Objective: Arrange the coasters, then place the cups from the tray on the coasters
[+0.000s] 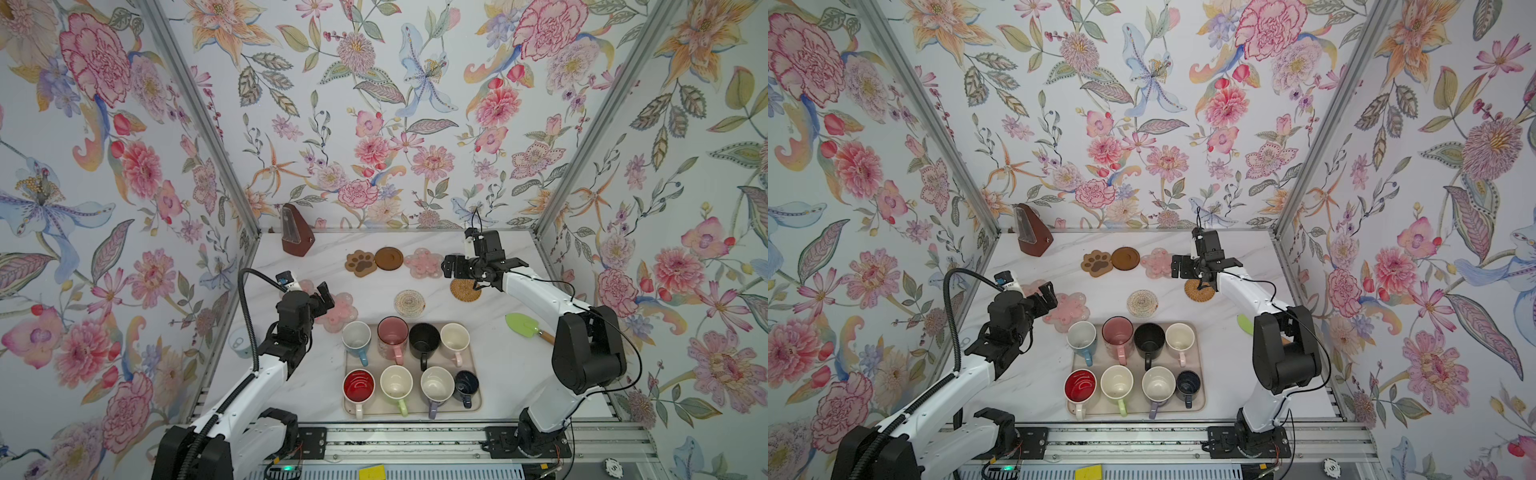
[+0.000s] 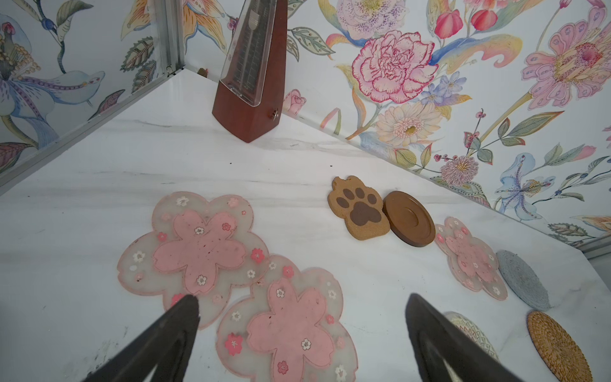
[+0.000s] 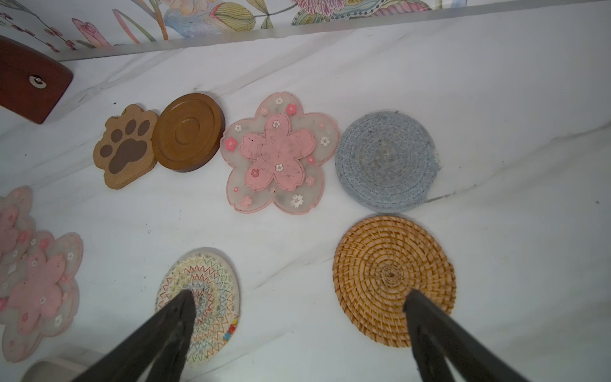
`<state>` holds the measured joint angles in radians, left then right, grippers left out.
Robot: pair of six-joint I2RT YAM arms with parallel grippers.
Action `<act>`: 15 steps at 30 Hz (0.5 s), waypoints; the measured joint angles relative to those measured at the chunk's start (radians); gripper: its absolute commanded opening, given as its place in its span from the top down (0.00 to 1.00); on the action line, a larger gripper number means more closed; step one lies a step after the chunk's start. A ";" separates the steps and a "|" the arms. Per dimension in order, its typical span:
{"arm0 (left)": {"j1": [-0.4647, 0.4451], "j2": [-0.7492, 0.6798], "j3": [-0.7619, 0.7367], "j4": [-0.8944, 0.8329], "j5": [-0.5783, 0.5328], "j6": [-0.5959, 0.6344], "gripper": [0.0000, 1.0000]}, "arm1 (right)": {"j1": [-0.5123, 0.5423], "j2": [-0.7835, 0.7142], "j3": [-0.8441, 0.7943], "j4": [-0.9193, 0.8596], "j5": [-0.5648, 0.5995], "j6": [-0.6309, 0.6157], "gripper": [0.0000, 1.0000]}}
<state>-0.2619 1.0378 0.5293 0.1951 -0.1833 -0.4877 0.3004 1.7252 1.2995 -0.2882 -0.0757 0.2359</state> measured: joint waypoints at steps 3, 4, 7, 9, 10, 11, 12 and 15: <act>0.000 0.050 0.052 -0.002 0.004 0.000 0.01 | 0.019 0.013 0.014 -0.037 0.006 -0.015 0.01; 0.000 0.064 0.071 -0.002 0.006 0.001 0.01 | 0.028 0.025 0.026 -0.053 0.009 -0.021 0.01; 0.000 0.098 0.125 -0.008 0.016 0.008 0.01 | 0.057 0.073 0.068 -0.096 0.013 -0.037 0.01; 0.000 0.114 0.152 -0.012 0.016 0.016 0.01 | 0.086 0.113 0.101 -0.132 0.022 -0.049 0.01; 0.001 0.119 0.159 -0.015 0.016 0.019 0.01 | 0.101 0.130 0.119 -0.148 0.028 -0.057 0.01; 0.001 0.121 0.163 -0.016 0.016 0.020 0.01 | 0.119 0.151 0.139 -0.167 0.035 -0.066 0.01; 0.001 0.124 0.164 -0.016 0.014 0.020 0.01 | 0.138 0.170 0.159 -0.183 0.042 -0.076 0.01; 0.002 0.138 0.169 -0.020 0.011 0.020 0.01 | 0.186 0.218 0.214 -0.226 0.058 -0.105 0.01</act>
<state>-0.2600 1.1763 0.6979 0.1753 -0.1719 -0.4679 0.4866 1.9434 1.5139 -0.5140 -0.0177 0.1314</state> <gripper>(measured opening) 0.989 0.992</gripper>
